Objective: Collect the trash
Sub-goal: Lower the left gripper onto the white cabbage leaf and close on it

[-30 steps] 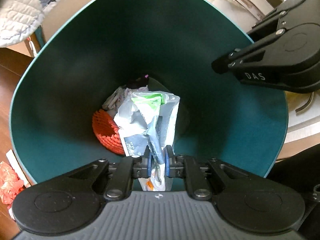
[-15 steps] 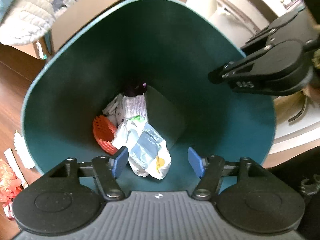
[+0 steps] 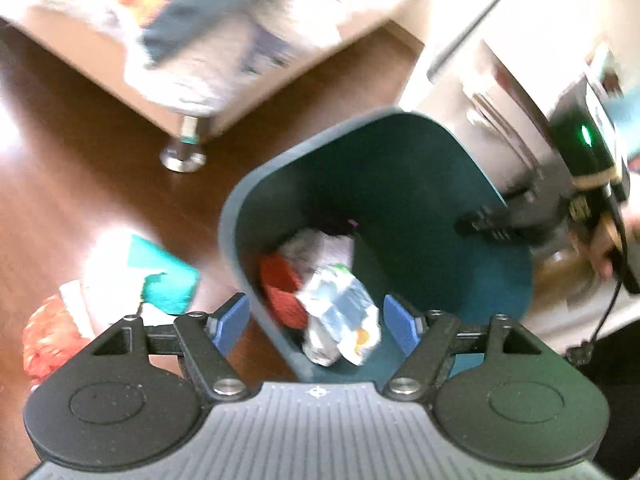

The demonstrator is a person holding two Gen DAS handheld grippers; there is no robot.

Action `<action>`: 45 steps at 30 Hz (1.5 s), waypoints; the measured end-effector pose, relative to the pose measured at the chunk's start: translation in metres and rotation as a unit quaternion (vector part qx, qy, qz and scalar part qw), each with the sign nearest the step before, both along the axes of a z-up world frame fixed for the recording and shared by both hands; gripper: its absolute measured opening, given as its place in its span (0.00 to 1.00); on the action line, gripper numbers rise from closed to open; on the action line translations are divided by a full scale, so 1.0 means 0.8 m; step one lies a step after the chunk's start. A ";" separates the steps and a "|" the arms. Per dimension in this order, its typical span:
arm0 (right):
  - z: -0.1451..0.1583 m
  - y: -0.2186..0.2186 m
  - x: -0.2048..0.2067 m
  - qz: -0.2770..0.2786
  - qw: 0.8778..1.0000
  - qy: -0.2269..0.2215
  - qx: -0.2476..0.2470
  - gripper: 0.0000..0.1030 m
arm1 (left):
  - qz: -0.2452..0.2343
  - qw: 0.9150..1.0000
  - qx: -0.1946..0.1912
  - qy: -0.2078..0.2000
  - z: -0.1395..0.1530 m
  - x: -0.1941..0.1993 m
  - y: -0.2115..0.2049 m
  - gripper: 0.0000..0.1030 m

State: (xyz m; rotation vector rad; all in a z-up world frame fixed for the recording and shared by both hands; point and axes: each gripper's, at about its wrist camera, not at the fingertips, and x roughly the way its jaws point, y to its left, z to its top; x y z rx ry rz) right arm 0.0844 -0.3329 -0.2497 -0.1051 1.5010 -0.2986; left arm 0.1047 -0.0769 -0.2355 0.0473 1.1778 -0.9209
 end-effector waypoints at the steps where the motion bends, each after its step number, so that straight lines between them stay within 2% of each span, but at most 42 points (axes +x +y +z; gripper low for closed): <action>1: 0.000 -0.001 0.000 0.000 1.000 -0.001 0.003 0.05 | 0.016 1.000 0.001 -0.007 0.001 0.007 0.011 0.80; 6: -0.001 -0.006 -0.003 0.001 1.000 -0.002 0.014 0.06 | 0.086 0.996 0.036 -0.014 -0.025 0.044 0.050 0.80; 8: -0.002 -0.008 -0.005 -0.001 1.000 -0.003 0.020 0.06 | 0.116 0.990 0.070 -0.023 -0.047 0.062 0.059 0.80; 9: -0.001 -0.009 -0.007 -0.001 1.000 -0.004 0.021 0.07 | 0.131 0.988 0.082 -0.020 -0.059 0.072 0.066 0.80; 14: -0.002 -0.011 -0.011 -0.002 1.000 -0.005 0.023 0.07 | 0.174 0.980 0.096 0.015 -0.118 0.113 0.071 0.80; 17: -0.004 -0.013 -0.012 -0.003 1.000 -0.003 0.024 0.07 | 0.175 0.979 0.090 0.054 -0.156 0.128 0.058 0.80; 21: -0.006 -0.015 -0.013 -0.004 1.000 -0.002 0.025 0.07 | 0.161 0.977 0.127 0.054 -0.205 0.144 0.037 0.80; 24: -0.009 -0.016 -0.013 -0.005 1.000 -0.001 0.023 0.06 | 0.152 0.976 0.130 0.090 -0.248 0.159 0.037 0.80; 29: -0.016 -0.017 -0.016 -0.009 1.000 0.003 0.020 0.06 | 0.149 0.973 0.148 0.096 -0.292 0.174 0.032 0.80; 32: -0.019 -0.015 -0.018 -0.008 1.000 0.006 0.020 0.06 | 0.138 0.973 0.161 0.087 -0.312 0.181 0.021 0.80; 38: -0.023 -0.015 -0.019 -0.002 1.000 0.016 0.021 0.06 | 0.147 0.966 0.182 0.106 -0.347 0.187 0.011 0.80; 45: -0.028 -0.014 -0.016 -0.004 1.000 0.019 0.018 0.06 | 0.166 0.965 0.171 0.111 -0.348 0.188 0.018 0.82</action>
